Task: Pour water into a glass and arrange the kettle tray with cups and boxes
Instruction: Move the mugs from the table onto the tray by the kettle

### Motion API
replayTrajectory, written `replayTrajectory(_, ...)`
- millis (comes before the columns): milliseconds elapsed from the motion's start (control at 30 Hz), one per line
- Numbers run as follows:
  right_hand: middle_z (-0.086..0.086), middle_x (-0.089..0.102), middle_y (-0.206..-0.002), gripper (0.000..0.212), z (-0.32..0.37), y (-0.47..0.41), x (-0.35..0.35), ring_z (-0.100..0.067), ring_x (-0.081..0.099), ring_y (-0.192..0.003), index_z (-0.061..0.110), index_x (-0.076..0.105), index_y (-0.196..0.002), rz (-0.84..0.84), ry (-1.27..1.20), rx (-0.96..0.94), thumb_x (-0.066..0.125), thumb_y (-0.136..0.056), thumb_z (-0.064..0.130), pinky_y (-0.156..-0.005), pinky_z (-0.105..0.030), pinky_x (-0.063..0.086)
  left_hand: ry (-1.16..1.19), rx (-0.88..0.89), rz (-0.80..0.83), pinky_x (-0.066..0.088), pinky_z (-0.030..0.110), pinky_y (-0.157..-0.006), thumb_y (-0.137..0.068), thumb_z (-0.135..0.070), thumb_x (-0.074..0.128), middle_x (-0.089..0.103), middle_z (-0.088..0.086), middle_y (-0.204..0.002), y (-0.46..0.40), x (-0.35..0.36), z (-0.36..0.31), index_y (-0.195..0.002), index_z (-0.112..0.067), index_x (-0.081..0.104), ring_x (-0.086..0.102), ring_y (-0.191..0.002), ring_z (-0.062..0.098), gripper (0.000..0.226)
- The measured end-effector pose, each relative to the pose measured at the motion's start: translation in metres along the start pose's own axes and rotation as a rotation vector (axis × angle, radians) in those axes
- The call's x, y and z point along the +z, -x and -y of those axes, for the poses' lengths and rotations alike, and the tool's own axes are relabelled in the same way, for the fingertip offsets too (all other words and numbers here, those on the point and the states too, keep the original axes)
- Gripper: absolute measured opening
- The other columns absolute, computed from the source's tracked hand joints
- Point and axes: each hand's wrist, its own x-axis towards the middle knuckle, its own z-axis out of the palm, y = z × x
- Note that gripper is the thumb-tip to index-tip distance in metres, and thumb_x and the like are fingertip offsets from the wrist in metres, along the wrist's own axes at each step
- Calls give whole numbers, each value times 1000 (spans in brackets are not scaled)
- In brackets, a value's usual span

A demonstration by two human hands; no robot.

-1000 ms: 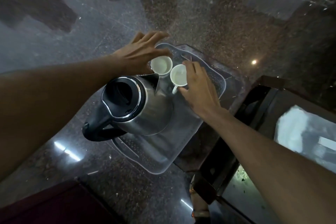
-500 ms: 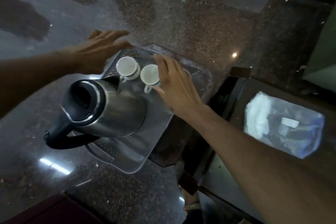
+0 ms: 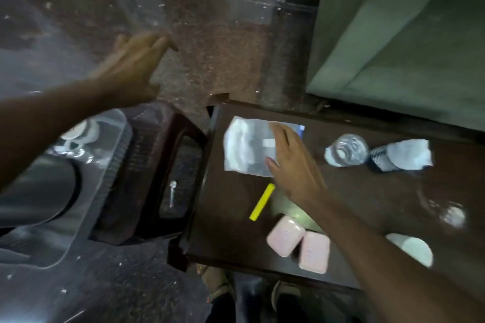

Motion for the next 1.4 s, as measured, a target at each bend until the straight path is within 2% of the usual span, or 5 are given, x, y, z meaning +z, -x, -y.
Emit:
replayTrajectory(300, -19, 48, -144, 59, -211, 183, -80, -39, 51, -130, 4, 41, -152, -49, -13, 494, 62, -98, 12, -107, -48, 46, 386, 112, 0, 37, 49, -95, -75, -21, 77, 63, 11, -127, -15, 92, -335, -131, -9, 62, 60, -118, 38, 59)
replayTrajectory(567, -19, 37, -157, 72, -280, 284, -89, -44, 49, -133, 7, 28, -158, -36, -68, 758, 52, -92, -3, -104, -51, 50, 478, 263, 224, 40, 46, -101, -73, -22, 88, 58, 2, -129, -5, 152, -494, -140, -18, 55, 59, -125, 26, 74)
replayTrajectory(733, -18, 48, -145, 70, -280, 324, -55, -41, 60, -119, 11, 34, -155, 34, -164, 788, 58, -90, -2, -95, -47, 52, 371, 314, 445, 34, 47, -110, -80, -29, 86, 49, 0, -145, 27, 189, -541, -155, -25, 41, 48, -139, 24, 87)
replayTrajectory(900, -11, 51, -149, 79, -272, 328, -13, -30, 52, -135, 19, 31, -154, 61, -299, 767, 75, -88, 12, -110, -43, 47, 392, 296, 586, 30, 42, -117, -81, -29, 88, 45, 0, -152, 49, 215, -560, -160, -27, 34, 42, -145, 23, 96)
replayTrajectory(1400, -3, 64, -118, 61, -270, 304, 18, -25, 62, -101, 29, 44, -130, -89, -407, 747, 82, -84, 20, -74, -33, 50, 492, 230, 601, 47, 43, -111, -84, -1, 81, 52, 10, -145, 45, 234, -583, -153, -16, 44, 51, -134, 32, 80)
